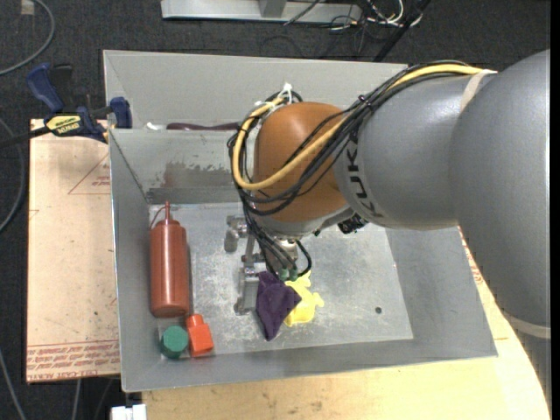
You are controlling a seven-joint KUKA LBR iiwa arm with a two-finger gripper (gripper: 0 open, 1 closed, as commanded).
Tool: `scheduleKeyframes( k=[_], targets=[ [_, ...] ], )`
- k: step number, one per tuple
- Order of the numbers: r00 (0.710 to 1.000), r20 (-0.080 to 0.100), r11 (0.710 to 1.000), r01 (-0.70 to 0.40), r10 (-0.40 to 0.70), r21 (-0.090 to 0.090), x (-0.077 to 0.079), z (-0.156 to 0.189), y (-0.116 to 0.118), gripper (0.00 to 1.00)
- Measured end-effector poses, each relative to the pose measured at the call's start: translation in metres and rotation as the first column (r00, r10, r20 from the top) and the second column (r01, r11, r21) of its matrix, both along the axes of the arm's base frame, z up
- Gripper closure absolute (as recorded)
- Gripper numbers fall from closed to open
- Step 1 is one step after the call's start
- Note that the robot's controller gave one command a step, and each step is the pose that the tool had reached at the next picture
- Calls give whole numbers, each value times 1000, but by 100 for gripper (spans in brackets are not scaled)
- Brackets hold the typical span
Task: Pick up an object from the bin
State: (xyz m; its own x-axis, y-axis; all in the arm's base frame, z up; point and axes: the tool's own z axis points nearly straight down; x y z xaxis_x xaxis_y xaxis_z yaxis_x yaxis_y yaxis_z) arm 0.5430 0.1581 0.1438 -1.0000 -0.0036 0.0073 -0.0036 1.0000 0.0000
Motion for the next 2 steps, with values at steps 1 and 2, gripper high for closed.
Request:
scheduleKeyframes(
  k=[1,2],
  targets=[
    [1000,7,1000,3,-3,1,2,5,-1,0],
    [988,14,988,-152,152,4,-20,-31,-30,0]
  ],
)
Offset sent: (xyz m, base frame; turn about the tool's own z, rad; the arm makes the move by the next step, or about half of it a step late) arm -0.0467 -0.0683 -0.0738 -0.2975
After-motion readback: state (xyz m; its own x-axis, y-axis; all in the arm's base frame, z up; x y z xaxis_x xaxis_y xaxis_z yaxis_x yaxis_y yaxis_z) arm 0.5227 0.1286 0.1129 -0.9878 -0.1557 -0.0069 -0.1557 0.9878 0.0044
